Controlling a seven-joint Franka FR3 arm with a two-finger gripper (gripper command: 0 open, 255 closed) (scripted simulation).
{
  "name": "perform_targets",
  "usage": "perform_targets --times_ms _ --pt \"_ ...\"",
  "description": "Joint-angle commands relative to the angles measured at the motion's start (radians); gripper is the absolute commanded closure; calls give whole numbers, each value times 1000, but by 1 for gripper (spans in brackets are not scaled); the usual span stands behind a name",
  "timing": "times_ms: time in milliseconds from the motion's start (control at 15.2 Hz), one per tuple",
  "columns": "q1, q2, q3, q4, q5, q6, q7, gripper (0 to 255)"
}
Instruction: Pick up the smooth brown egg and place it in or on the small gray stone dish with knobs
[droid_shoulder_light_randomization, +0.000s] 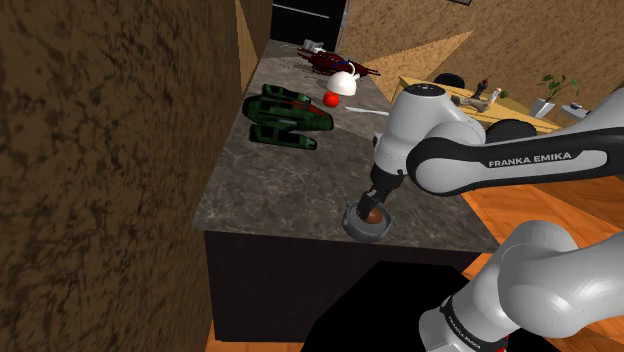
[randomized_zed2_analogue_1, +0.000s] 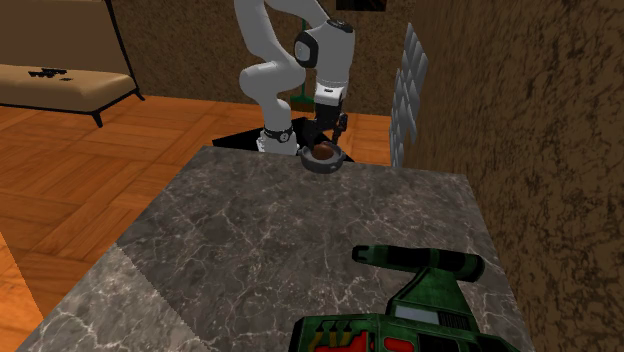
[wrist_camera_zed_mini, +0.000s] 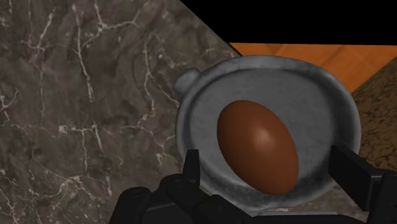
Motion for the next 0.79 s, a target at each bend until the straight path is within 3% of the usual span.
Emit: perform_targets --times_ms 0,264,726 --pt "0 0 0 0 0 0 0 0" --pt "14 -66 6 91 17 -158 -7 0" --pt "14 -66 6 91 17 -158 -7 0"
